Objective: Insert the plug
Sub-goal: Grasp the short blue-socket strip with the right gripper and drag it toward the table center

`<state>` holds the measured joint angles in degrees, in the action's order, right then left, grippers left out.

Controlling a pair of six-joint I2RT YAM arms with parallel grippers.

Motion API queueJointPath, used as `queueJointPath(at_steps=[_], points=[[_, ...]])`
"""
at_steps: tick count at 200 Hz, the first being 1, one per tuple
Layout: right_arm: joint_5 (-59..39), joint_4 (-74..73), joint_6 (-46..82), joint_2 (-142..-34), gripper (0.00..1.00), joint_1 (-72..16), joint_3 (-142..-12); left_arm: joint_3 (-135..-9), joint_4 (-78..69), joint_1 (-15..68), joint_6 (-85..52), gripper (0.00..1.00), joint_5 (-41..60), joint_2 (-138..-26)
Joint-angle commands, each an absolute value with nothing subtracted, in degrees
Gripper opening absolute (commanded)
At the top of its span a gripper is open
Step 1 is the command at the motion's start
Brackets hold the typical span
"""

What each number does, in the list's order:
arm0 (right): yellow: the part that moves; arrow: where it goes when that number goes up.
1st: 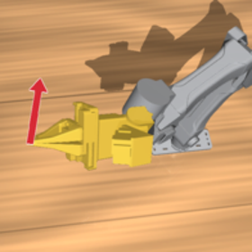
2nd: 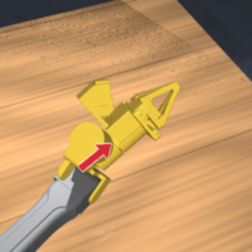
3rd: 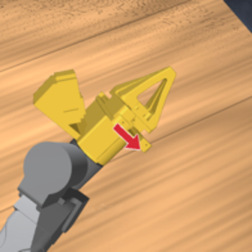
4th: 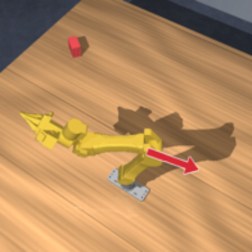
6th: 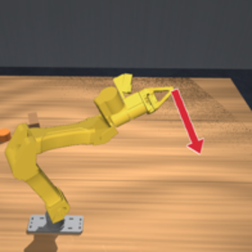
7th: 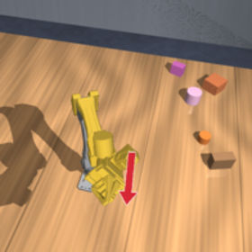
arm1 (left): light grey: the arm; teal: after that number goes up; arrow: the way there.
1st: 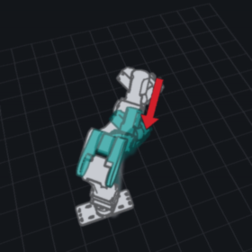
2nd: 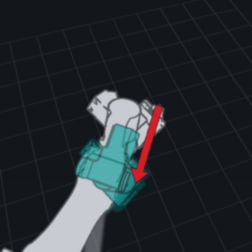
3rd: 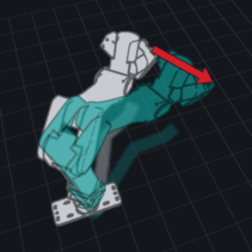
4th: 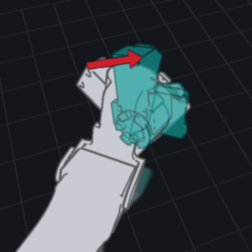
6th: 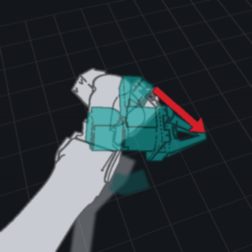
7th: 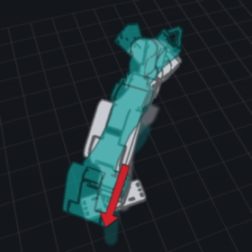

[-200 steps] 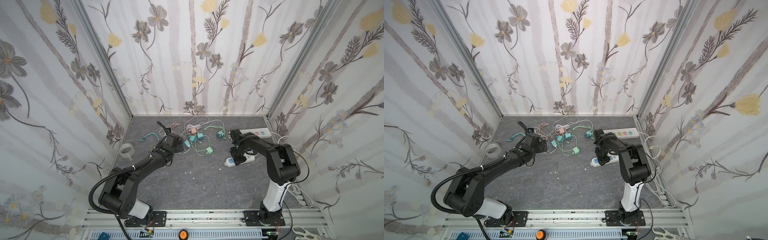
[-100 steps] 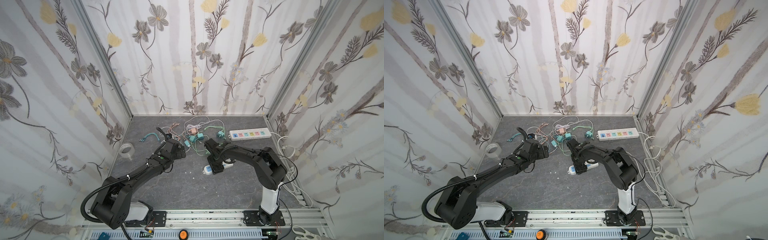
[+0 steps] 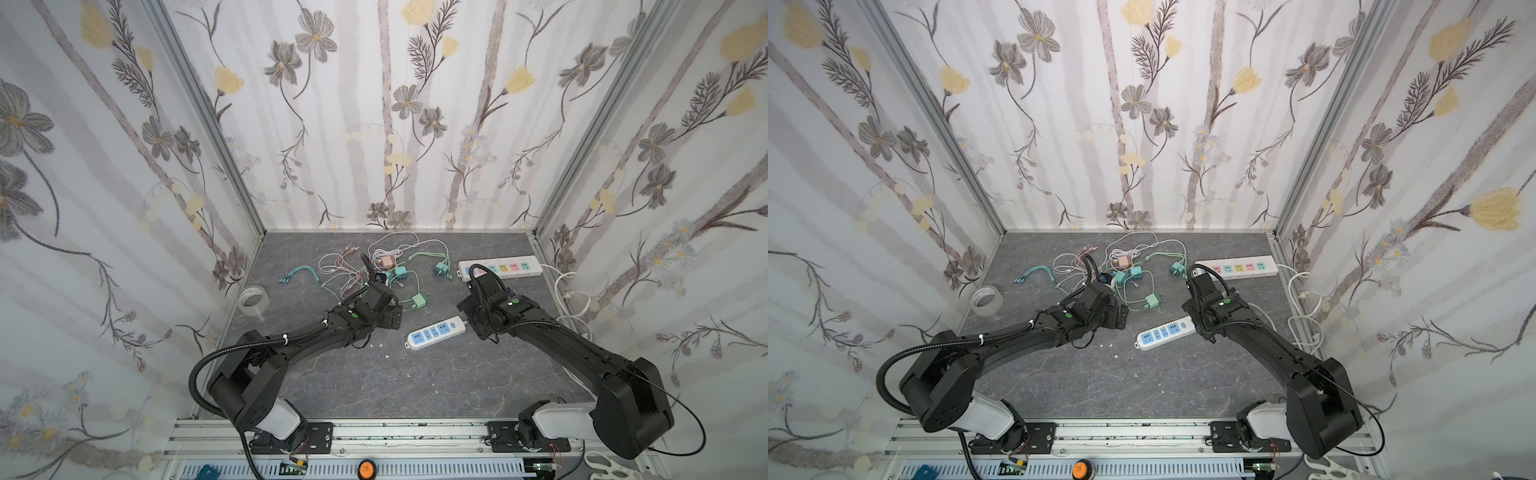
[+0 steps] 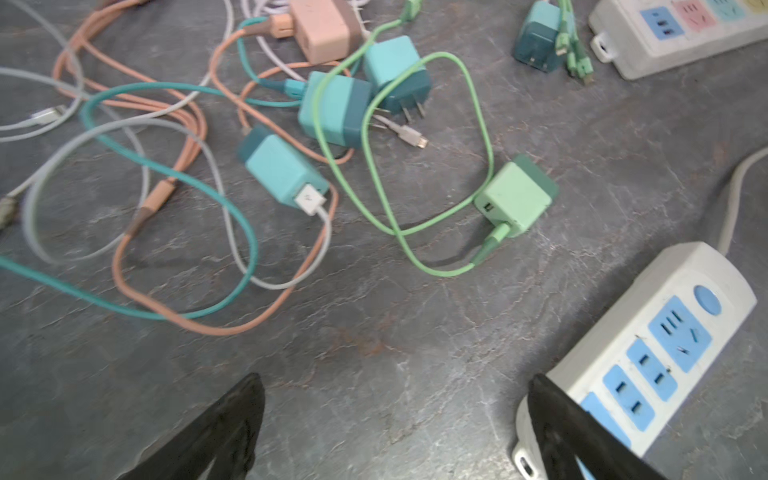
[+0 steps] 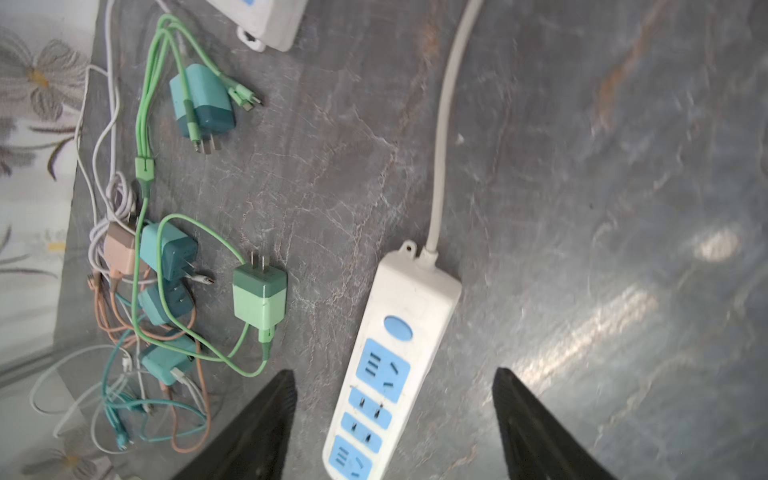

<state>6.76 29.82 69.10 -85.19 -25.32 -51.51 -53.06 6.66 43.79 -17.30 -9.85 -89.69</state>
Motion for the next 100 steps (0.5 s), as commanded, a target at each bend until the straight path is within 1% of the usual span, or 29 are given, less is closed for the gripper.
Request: queueJointPath(at_steps=[1, 17, 23, 35, 46, 66, 73, 81, 100], points=[[2.3, 19.5, 39.9, -86.4, 0.54, -22.6, -52.7, -56.5, 8.3, 46.3, -13.9, 1.0, -9.0, -93.7], [0.5, 22.3, 32.9, -90.0, 0.44, -22.0, -56.9, -58.8, 9.8, 47.7, -13.4, 1.0, -9.0, -96.8], [-1.2, 23.1, 30.6, -91.5, 0.42, -21.9, -58.2, -59.3, 10.1, 48.1, -13.2, 1.0, -8.7, -97.6], [-3.0, 26.7, 26.8, -96.5, 0.33, -21.9, -61.8, -59.6, 10.3, 48.9, -12.7, 1.0, -7.7, -98.6], [-2.9, 28.8, 24.9, -99.4, 0.3, -21.9, -63.9, -59.4, 10.2, 49.3, -12.1, 1.0, -6.1, -98.8], [-2.8, 30.6, 21.7, -103.9, 0.2, -21.5, -67.0, -58.8, 10.0, 49.7, -11.1, 1.0, -0.5, -98.5], [-3.7, 30.9, 20.4, -105.7, 0.13, -21.3, -68.1, -59.0, 10.7, 49.7, -10.4, 1.0, 2.3, -98.7], [-5.7, 32.2, 17.9, -108.3, 0.0, -21.0, -69.8, -59.6, 12.0, 50.1, -9.6, 1.0, 4.7, -99.0], [-5.2, 37.8, 15.8, -114.1, 0.0, -20.8, -75.3, -61.2, 14.8, 52.1, -7.9, 1.0, 3.6, -100.4]])
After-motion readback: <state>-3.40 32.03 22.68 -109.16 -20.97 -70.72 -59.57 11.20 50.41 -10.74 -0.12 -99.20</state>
